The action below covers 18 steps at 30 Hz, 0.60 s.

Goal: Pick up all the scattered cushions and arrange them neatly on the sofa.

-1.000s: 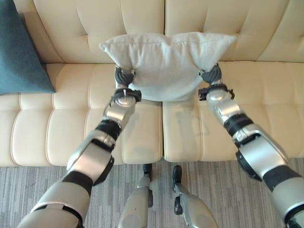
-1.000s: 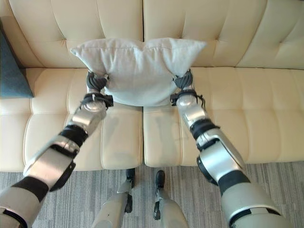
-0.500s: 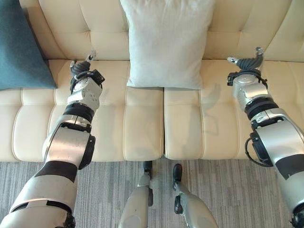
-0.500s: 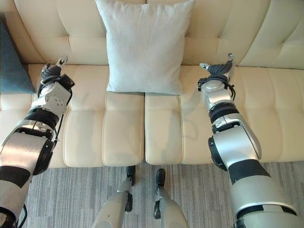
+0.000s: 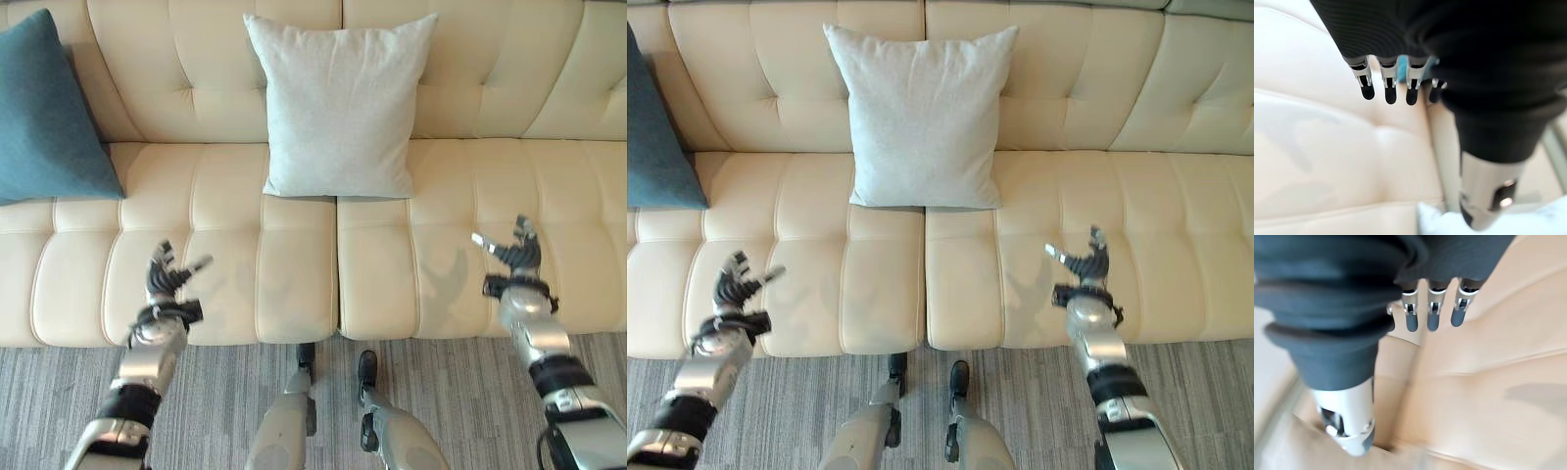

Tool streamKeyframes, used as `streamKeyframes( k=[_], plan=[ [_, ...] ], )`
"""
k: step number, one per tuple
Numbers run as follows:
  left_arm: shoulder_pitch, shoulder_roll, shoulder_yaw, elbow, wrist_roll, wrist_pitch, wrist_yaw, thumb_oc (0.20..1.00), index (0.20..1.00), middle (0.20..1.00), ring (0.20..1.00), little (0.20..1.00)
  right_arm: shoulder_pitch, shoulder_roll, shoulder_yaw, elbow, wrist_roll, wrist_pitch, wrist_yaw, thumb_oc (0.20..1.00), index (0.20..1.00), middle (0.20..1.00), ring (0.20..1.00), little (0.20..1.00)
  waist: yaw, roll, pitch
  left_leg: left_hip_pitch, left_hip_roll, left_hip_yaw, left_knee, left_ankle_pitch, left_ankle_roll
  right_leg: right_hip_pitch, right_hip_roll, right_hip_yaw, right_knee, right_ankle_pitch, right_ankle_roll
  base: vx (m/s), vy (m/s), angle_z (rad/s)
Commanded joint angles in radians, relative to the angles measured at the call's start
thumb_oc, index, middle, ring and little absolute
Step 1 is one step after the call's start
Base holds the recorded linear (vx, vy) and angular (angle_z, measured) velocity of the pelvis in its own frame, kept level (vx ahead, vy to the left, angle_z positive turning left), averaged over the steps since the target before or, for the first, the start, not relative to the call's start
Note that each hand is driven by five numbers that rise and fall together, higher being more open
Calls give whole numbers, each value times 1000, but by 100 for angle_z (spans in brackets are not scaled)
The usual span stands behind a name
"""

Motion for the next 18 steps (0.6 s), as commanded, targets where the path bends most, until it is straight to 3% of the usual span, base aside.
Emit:
streamKeyframes(
  k=[1,8,11,18],
  plan=[
    [-8,1,-1,45,95,-3,-51,1000,1000,1000,1000,1000,40,15,-7,38,-80,9,59,1000,1000,1000,1000,1000,-1,-30,-72,99,-5,0,-6,-152,-14,9,-56,-33,-5,-67,47,0,0,0],
    [83,-81,-15,63,126,21,-95,1000,1000,1000,1000,1000,142,125,-23,105,-35,16,107,1000,1000,1000,1000,1000,-3,-25,-141,165,-7,2,-6,-167,-7,71,-56,-41,-5,-72,55,-52,35,1],
    [114,-107,-27,69,134,41,-123,1000,1000,1000,1000,1000,168,138,-27,154,-35,28,122,1000,1000,1000,1000,1000,-1,-25,-183,193,-10,7,-6,-176,0,92,-61,-37,-5,-67,64,-94,97,-1],
    [159,-104,-31,30,183,58,-131,1000,1000,1000,1000,1000,234,145,-52,125,-65,40,125,1000,1000,1000,1000,1000,-9,-34,-200,238,-26,16,-6,-191,15,137,-76,-42,-5,-51,80,-70,114,-2]
  ],
)
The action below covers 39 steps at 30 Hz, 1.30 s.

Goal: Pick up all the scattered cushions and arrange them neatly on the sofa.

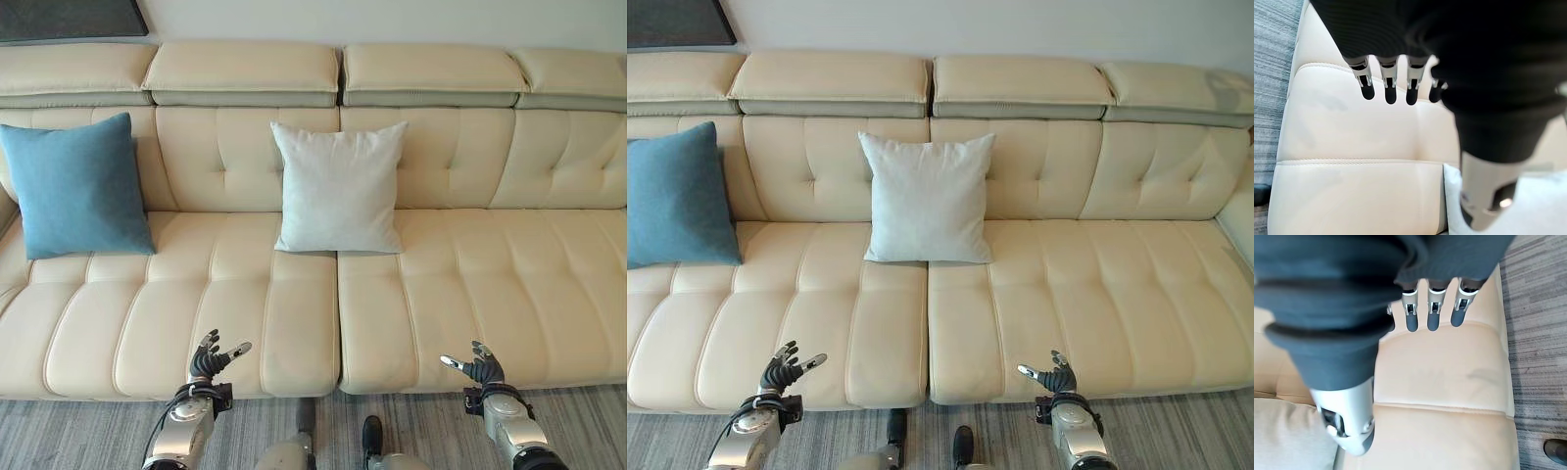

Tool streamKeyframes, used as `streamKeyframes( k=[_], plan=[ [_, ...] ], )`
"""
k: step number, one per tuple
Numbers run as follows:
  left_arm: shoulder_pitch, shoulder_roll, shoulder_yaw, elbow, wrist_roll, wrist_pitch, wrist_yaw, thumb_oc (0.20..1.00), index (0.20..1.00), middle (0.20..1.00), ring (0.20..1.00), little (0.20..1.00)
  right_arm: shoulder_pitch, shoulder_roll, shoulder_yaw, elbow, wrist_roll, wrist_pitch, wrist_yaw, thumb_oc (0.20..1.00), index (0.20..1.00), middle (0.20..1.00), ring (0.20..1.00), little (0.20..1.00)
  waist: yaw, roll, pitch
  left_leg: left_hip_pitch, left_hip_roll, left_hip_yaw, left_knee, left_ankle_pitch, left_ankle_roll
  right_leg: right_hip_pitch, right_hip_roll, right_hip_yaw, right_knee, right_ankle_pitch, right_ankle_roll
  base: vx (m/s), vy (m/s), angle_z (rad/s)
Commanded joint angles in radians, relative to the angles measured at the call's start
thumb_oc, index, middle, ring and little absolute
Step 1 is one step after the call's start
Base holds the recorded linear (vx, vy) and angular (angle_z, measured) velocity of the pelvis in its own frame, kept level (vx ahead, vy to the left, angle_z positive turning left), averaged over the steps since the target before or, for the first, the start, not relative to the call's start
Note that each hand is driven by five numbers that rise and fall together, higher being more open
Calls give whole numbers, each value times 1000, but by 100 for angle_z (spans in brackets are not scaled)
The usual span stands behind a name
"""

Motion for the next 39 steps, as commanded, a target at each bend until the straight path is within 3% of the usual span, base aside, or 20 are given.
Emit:
streamKeyframes(
  k=[1,4,6,7,11,13,15,17,20,22,23,24,25,30,33,39],
  plan=[
    [-15,37,-19,-26,58,-19,-2,1000,1000,1000,1000,1000,-9,-19,-38,-34,-24,-18,-4,1000,1000,1000,1000,1000,-5,-36,1,96,-10,12,1,-163,-20,1,-59,-38,0,-26,76,-145,92,-1],
    [-19,48,-12,-24,69,-22,10,1000,1000,1000,1000,1000,-18,-8,-30,-49,-29,-22,-11,1000,1000,1000,1000,1000,-5,-37,37,77,-5,43,1,-151,-12,-45,-62,-34,14,9,90,-251,68,-14],
    [-24,51,-5,-28,68,-24,17,1000,1000,1000,1000,1000,-24,-5,-24,-50,-31,-23,-13,1000,1000,1000,1000,1000,-1,-33,53,68,4,55,1,-140,-9,-70,-59,-35,62,-3,89,-249,30,-43],
    [-10,49,6,-33,70,-29,23,1000,1000,1000,1000,1000,-20,-1,-10,-43,-30,-29,-3,1000,1000,1000,1000,1000,2,-14,59,50,19,67,1,-125,-3,-69,-48,-38,234,-110,60,-179,30,-51],
    [4,43,12,-10,63,-21,17,1000,1000,1000,1000,1000,1,-4,-3,-38,-31,-26,12,1000,1000,1000,1000,1000,6,-19,34,41,17,65,1,-126,-7,-36,-33,-20,314,-183,46,-103,-56,-16],
    [17,39,18,2,59,-13,15,1000,1000,1000,1000,1000,12,-7,0,-53,-36,-21,17,1000,1000,1000,1000,1000,19,-36,21,28,7,65,1,-118,-12,34,-18,-9,262,-200,44,-127,-185,1],
    [25,34,34,-2,50,-14,19,1000,1000,1000,1000,1000,7,-15,13,-64,-40,-17,20,1000,1000,1000,1000,1000,39,-42,24,-3,21,75,1,-70,-33,63,2,-35,137,-205,11,-236,-254,-22],
    [26,35,37,-10,47,-14,20,1000,1000,1000,1000,1000,7,-20,16,-68,-36,-19,20,1000,1000,1000,1000,1000,38,-40,33,-25,30,69,1,-40,-52,71,22,-37,90,-199,0,-224,-238,-26],
    [22,27,31,-17,43,-7,12,1000,1000,1000,1000,1000,6,-47,19,-108,-33,-22,15,1000,1000,1000,1000,1000,24,-16,73,-74,56,46,1,36,-110,68,61,-78,35,-191,-26,-332,-285,31],
    [25,18,26,-19,44,-6,10,1000,1000,1000,1000,1000,9,-59,22,-116,-38,-22,15,1000,1000,1000,1000,1000,25,-9,90,-79,58,32,1,48,-116,64,63,-105,36,-185,-29,-309,-225,63],
    [20,16,21,-17,46,-8,11,1000,1000,1000,1000,1000,2,-68,26,-117,-44,-21,14,1000,1000,1000,1000,1000,32,-15,108,-68,48,7,27,33,-107,57,53,-107,47,-181,-30,-344,-233,37],
    [24,12,20,-18,51,-8,6,1000,1000,1000,1000,1000,-4,-71,32,-115,-48,-16,21,1000,1000,1000,1000,1000,29,-27,103,-62,31,-7,101,-40,-76,41,36,-110,47,-168,-29,-203,-128,7],
    [34,7,22,-28,50,-10,1,1000,1000,1000,1000,1000,0,-71,31,-119,-52,-15,27,1000,1000,1000,1000,1000,28,-31,94,-51,20,-9,123,-71,-65,36,30,-108,41,-160,-26,-134,-90,4],
    [51,-4,3,-29,46,-5,-14,1000,1000,1000,1000,1000,16,-68,30,-124,-53,-15,36,1000,1000,1000,1000,1000,19,-24,73,22,-14,-4,197,-196,-32,13,24,-88,43,-153,-25,-43,9,3],
    [54,-9,-17,-35,63,0,-18,1000,1000,1000,1000,1000,28,-64,26,-122,-53,-15,31,1000,1000,1000,1000,1000,-1,-4,57,70,-7,8,111,-170,-37,7,31,-96,52,-153,-25,-16,102,-4],
    [70,-10,-37,-43,83,7,-23,1000,1000,1000,1000,1000,46,-53,26,-109,-64,-6,30,1000,1000,1000,1000,1000,-6,-2,29,131,-11,14,43,-180,-26,37,28,-86,31,-132,-8,1,127,3]
  ],
)
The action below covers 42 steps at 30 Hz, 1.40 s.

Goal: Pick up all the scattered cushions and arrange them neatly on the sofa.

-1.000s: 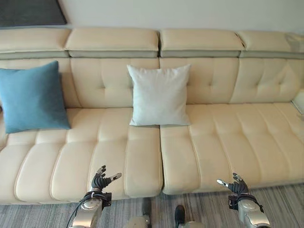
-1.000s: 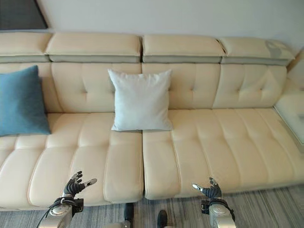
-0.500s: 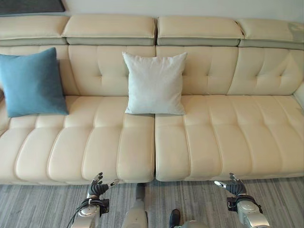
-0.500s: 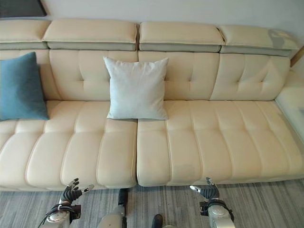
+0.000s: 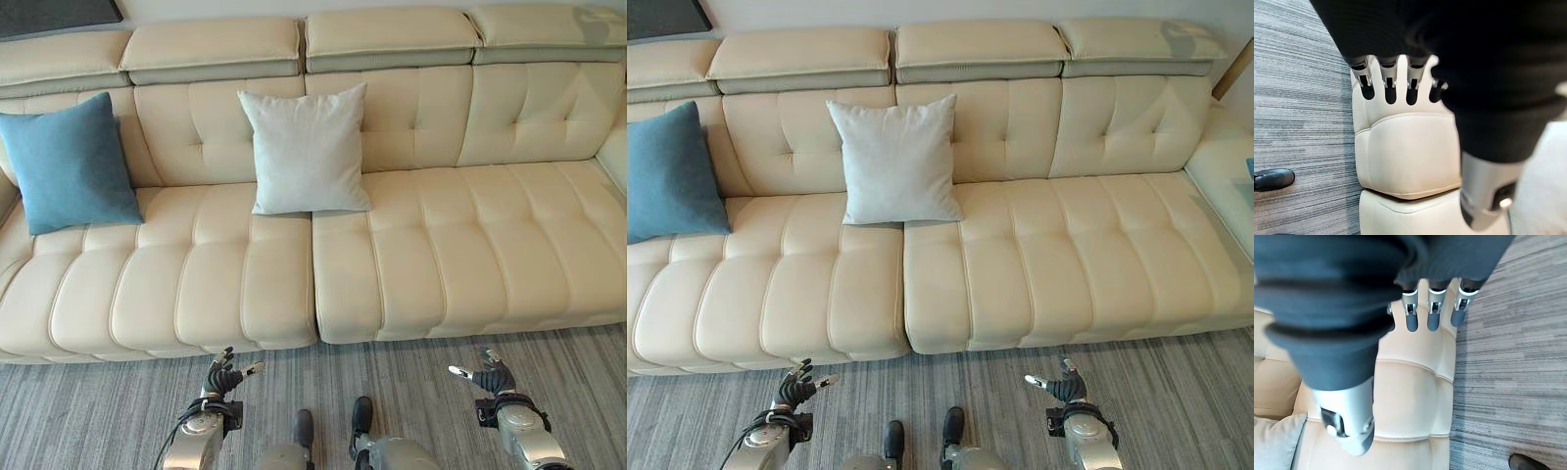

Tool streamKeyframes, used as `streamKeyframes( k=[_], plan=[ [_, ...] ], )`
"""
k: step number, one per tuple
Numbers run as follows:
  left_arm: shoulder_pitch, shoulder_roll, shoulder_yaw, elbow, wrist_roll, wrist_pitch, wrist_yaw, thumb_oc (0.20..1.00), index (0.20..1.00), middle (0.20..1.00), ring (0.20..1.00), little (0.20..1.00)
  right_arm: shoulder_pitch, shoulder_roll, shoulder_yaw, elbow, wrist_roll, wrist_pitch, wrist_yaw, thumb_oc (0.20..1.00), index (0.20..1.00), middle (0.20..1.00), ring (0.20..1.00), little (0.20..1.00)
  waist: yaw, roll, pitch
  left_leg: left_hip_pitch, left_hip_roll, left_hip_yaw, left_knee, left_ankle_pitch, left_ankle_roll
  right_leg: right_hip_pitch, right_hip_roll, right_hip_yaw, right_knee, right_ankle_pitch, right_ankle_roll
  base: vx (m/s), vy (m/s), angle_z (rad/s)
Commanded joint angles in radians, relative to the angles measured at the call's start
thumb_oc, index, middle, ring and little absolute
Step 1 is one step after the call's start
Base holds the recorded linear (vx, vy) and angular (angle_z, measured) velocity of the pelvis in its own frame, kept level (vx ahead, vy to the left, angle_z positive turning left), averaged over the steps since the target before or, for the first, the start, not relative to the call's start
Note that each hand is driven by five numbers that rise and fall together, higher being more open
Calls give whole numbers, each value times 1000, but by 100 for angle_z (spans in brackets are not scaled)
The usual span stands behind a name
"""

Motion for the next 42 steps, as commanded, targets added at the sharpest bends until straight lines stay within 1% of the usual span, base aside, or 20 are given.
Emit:
streamKeyframes(
  k=[1,11,13,14,16,17,18,22,24,25,28,29,34,36,37,38,39,40,41,42],
  plan=[
    [28,31,2,-37,50,-25,-1,1000,1000,1000,1000,1000,-7,-5,7,-24,-21,-12,-6,1000,1000,1000,1000,1000,11,-23,-78,1,-26,20,30,-76,-2,53,-27,38,21,-138,87,-20,84,-12],
    [20,36,2,-19,48,-20,-1,1000,1000,1000,1000,1000,2,13,7,-6,-33,0,-6,1000,1000,1000,1000,1000,-3,-32,-83,16,-40,57,-6,-74,19,24,-42,97,15,-87,119,-47,114,-20],
    [13,40,3,-10,48,-18,0,1000,1000,1000,1000,1000,-3,17,8,-6,-30,1,-7,1000,1000,1000,1000,1000,-7,-35,-77,5,-42,78,-6,-73,24,0,-47,116,15,-68,129,-117,134,-28],
    [8,42,7,-2,48,-17,1,1000,1000,1000,1000,1000,-7,24,5,-13,-28,1,-10,1000,1000,1000,1000,1000,-17,-36,-71,-1,-42,109,-6,-75,31,-21,-51,132,27,-63,139,-86,110,-48],
    [4,49,8,-7,46,-17,3,1000,1000,1000,1000,1000,-6,35,3,-25,-25,-1,-10,1000,1000,1000,1000,1000,-21,-35,-54,3,-35,150,-6,-81,41,-60,-57,140,111,-82,146,-116,113,-89],
    [3,52,12,-10,43,-18,6,1000,1000,1000,1000,1000,-8,39,5,-28,-25,-2,-10,1000,1000,1000,1000,1000,-17,-32,-48,4,-30,169,-6,-83,43,-76,-67,119,145,-87,148,-67,61,-109],
    [1,59,19,-30,44,-18,12,1000,1000,1000,1000,1000,-5,46,-2,-29,-24,-6,-21,1000,1000,1000,1000,1000,-5,-23,-40,18,-11,208,-6,-103,38,-68,-110,9,196,-117,151,-19,25,-98],
    [-25,53,18,-14,49,-14,12,1000,1000,1000,1000,1000,-8,54,-7,-23,-25,7,-18,1000,1000,1000,1000,1000,-23,-29,-56,48,-7,254,-6,-115,25,-43,-118,-28,154,-106,153,53,-23,-83],
    [-22,54,25,-22,53,-12,9,1000,1000,1000,1000,1000,0,52,-13,-31,-30,12,-18,1000,1000,1000,1000,1000,-23,-31,-61,66,-1,307,-6,-120,20,-30,-123,-78,109,-88,159,71,-98,-71],
    [-21,54,28,-27,55,-11,9,1000,1000,1000,1000,1000,1,53,-16,-34,-33,12,-19,1000,1000,1000,1000,1000,-18,-31,-62,73,4,336,-4,-123,15,-27,-127,-117,96,-77,160,47,-133,-90],
    [-13,58,45,-50,58,-5,11,1000,1000,1000,1000,1000,-3,49,-25,-36,-45,20,-19,1000,1000,1000,1000,1000,1,-33,-63,101,22,424,18,-143,5,-32,-155,-302,108,-57,170,75,-165,-116],
    [-13,57,46,-53,60,-2,10,1000,1000,1000,1000,1000,-6,48,-27,-35,-51,23,-20,1000,1000,1000,1000,1000,0,-32,-64,111,25,447,27,-151,5,-33,-161,-335,114,-59,172,116,-173,-121],
    [-36,36,24,-31,57,0,12,1000,1000,1000,1000,1000,-1,37,-48,-18,-26,22,-31,1000,1000,1000,1000,1000,-29,-22,-69,119,61,483,156,-200,-16,-7,-139,-274,103,-104,143,207,-237,-52],
    [-45,31,15,-28,47,-2,12,1000,1000,1000,1000,1000,3,28,-49,-20,-14,16,-35,1000,1000,1000,1000,1000,-37,-20,-66,95,127,503,315,-172,-51,20,-116,-255,95,-143,114,213,-285,-46],
    [-46,31,15,-27,47,-3,12,1000,1000,1000,1000,1000,3,28,-49,-21,-14,16,-35,1000,1000,1000,1000,1000,-35,-19,-66,91,134,502,328,-176,-56,21,-111,-254,94,-145,111,265,-373,-34],
    [-54,24,-2,-28,30,-5,20,1000,1000,1000,1000,1000,9,20,-43,-23,-4,14,-42,1000,1000,1000,1000,1000,-31,-17,-45,47,184,447,503,-105,-92,60,-73,-215,81,-179,70,247,-330,-39],
    [-60,23,-10,-29,23,-8,21,1000,1000,1000,1000,1000,8,12,-40,-25,0,13,-41,1000,1000,1000,1000,1000,-25,-17,-34,23,180,398,547,-81,-91,73,-62,-192,78,-192,56,244,-324,-45],
    [-61,23,-10,-28,23,-8,22,1000,1000,1000,1000,1000,7,12,-41,-25,0,13,-41,1000,1000,1000,1000,1000,-26,-16,-33,19,184,394,554,-82,-94,74,-59,-194,77,-194,54,182,-175,-65],
    [-59,15,-17,-25,8,-15,30,1000,1000,1000,1000,1000,10,4,-34,-32,-4,13,-38,1000,1000,1000,1000,1000,-19,-22,-25,-37,147,282,619,-67,-87,88,-46,-147,73,-205,34,178,-129,-76],
    [-53,10,-19,-30,-1,-17,34,1000,1000,1000,1000,1000,10,2,-32,-34,-7,15,-36,1000,1000,1000,1000,1000,-11,-27,-24,-67,113,224,626,-84,-71,93,-42,-115,67,-205,32,240,-136,-114]
  ],
)
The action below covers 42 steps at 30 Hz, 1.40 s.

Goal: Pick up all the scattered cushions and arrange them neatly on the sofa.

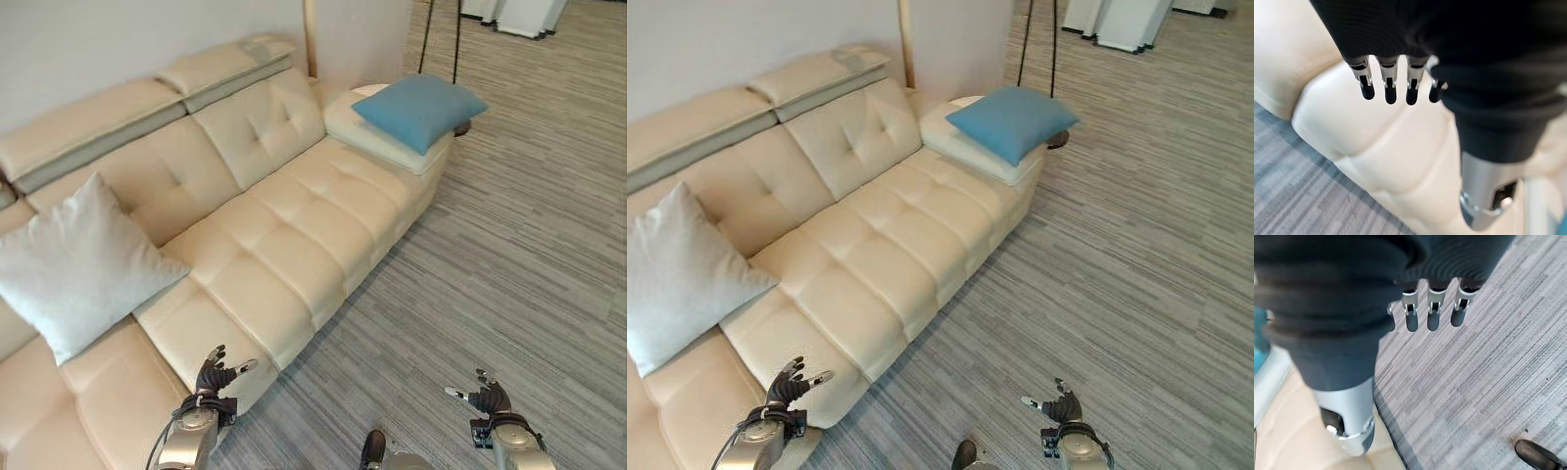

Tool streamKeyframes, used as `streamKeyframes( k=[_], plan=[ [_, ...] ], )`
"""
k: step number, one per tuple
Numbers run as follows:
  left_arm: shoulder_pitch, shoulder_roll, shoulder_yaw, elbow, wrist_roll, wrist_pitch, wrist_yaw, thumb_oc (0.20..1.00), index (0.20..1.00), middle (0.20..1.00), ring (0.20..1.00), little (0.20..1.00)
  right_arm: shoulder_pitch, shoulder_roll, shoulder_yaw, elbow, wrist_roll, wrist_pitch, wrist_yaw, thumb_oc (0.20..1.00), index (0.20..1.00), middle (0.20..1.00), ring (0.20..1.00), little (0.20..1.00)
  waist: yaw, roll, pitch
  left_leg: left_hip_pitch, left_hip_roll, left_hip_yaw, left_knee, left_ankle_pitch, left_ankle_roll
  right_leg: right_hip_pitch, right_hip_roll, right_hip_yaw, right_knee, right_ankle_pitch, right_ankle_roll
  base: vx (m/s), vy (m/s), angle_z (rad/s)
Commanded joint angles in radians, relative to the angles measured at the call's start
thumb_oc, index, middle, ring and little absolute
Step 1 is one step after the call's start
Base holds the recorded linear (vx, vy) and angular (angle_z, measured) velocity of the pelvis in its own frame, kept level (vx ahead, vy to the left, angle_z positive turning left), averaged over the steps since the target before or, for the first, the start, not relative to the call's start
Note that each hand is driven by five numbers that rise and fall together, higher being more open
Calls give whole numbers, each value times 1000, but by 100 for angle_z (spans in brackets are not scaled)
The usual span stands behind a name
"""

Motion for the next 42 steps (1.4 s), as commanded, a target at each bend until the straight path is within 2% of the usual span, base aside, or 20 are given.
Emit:
streamKeyframes(
  k=[1,5,6,7,8,12,16,18,19,21,22,23,24,25,27,29,31,35,40,42],
  plan=[
    [-14,13,-15,-46,-33,-46,21,1000,1000,1000,1000,1000,-38,-31,-23,-35,19,-23,-11,1000,1000,1000,1000,1000,26,-33,41,10,-196,-74,-88,-29,91,30,-3,52,10,-126,85,180,-67,-92],
    [2,15,-17,-63,-26,-43,19,1000,1000,1000,1000,1000,-37,-35,-20,-39,16,-24,-9,1000,1000,1000,1000,1000,40,-51,39,-45,-258,-196,-254,-69,133,28,-12,124,8,-116,101,167,-43,-87],
    [5,16,-20,-55,-18,-42,19,1000,1000,1000,1000,1000,-43,-41,-13,-33,14,-25,-7,1000,1000,1000,1000,1000,46,-54,31,-50,-303,-274,-396,-29,136,31,-7,145,-5,-107,99,359,-62,-70],
    [16,14,-27,-53,-11,-40,20,1000,1000,1000,1000,1000,-47,-49,-5,-35,9,-29,-9,1000,1000,1000,1000,1000,57,-39,27,-77,-324,-397,-575,79,114,41,13,177,-7,-115,95,343,-38,-79],
    [19,15,-30,-52,-9,-34,19,1000,1000,1000,1000,1000,-48,-52,-1,-35,7,-28,-8,1000,1000,1000,1000,1000,55,-31,26,-85,-328,-427,-625,107,107,46,21,188,-3,-118,91,331,-40,-79],
    [15,23,-36,-36,5,-29,26,1000,1000,1000,1000,1000,-60,-51,17,-38,2,-28,-9,1000,1000,1000,1000,1000,59,-8,29,-117,-355,-436,-711,155,86,75,57,237,2,-141,89,245,6,-37],
    [32,38,-29,-76,16,-37,32,1000,1000,1000,1000,1000,-70,-41,41,-48,-21,-25,8,1000,1000,1000,1000,1000,97,-6,-4,-86,-374,-497,-711,178,109,129,56,319,-4,-179,100,405,109,-75],
    [24,44,-41,-77,30,-35,34,1000,1000,1000,1000,1000,-67,-39,38,-46,-23,-27,8,1000,1000,1000,1000,1000,93,-8,-10,-89,-377,-478,-704,183,108,133,45,314,5,-188,105,492,155,-79],
    [9,73,-55,-96,68,-41,25,1000,1000,1000,1000,1000,-62,-29,39,-43,-24,-30,24,1000,1000,1000,1000,1000,87,-32,-32,-74,-389,-458,-664,128,151,118,14,336,90,-193,135,426,146,-34],
    [9,74,-55,-96,68,-41,25,1000,1000,1000,1000,1000,-62,-29,38,-43,-24,-30,24,1000,1000,1000,1000,1000,91,-33,-33,-75,-389,-454,-662,126,152,114,12,340,97,-196,135,321,117,-36],
    [-5,85,-65,-99,70,-40,20,1000,1000,1000,1000,1000,-59,-19,41,-31,-24,-31,30,1000,1000,1000,1000,1000,87,-39,-34,-44,-389,-418,-661,91,182,44,-5,353,254,-163,167,214,86,-39],
    [-5,85,-65,-99,70,-40,20,1000,1000,1000,1000,1000,-59,-19,41,-31,-24,-31,30,1000,1000,1000,1000,1000,88,-39,-35,-45,-389,-418,-661,91,182,42,-5,354,256,-163,167,381,163,-68],
    [-15,96,-72,-116,69,-41,12,1000,1000,1000,1000,1000,-62,-15,36,-23,-26,-31,34,1000,1000,1000,1000,1000,81,-36,-19,-13,-390,-384,-662,61,204,-46,-32,327,444,-63,214,225,123,-67],
    [-19,101,-75,-123,62,-42,14,1000,1000,1000,1000,1000,-64,-14,36,-21,-28,-30,35,1000,1000,1000,1000,1000,74,-29,-5,10,-385,-365,-666,51,212,-96,-50,312,531,-24,230,315,159,-79],
    [-24,101,-80,-117,64,-41,14,1000,1000,1000,1000,1000,-61,-7,24,-15,-26,-27,32,1000,1000,1000,1000,1000,71,-17,10,53,-377,-339,-664,18,223,-144,-76,283,601,-25,215,269,111,-65],
    [-28,96,-75,-122,55,-42,13,1000,1000,1000,1000,1000,-55,-6,18,-7,-27,-24,32,1000,1000,1000,1000,1000,71,-1,20,89,-361,-314,-673,2,225,-197,-86,240,571,-59,198,272,59,-43],
    [-40,87,-68,-109,38,-43,7,1000,1000,1000,1000,1000,-55,-7,5,5,-22,-25,30,1000,1000,1000,1000,1000,73,16,30,137,-338,-285,-695,-16,210,-223,-68,188,394,-94,184,298,-32,-55],
    [-41,78,-40,-70,38,-37,4,1000,1000,1000,1000,1000,-36,-5,-22,35,-24,-19,20,1000,1000,1000,1000,1000,66,0,34,199,-330,-257,-711,-48,181,-225,-24,201,-14,27,218,347,-138,-54],
    [-36,41,-32,-1,18,-45,12,1000,1000,1000,1000,1000,-21,4,-30,67,-14,-22,20,1000,1000,1000,1000,1000,56,-8,6,240,-317,-274,-702,-78,162,-179,-15,209,-37,56,204,377,-175,26],
    [-55,-12,-6,94,-83,-46,21,1000,1000,1000,1000,1000,-27,11,-35,83,20,-37,12,1000,1000,1000,1000,1000,54,0,-16,238,-278,-285,-584,-55,129,-140,-8,174,4,14,167,553,-328,44]
  ],
)
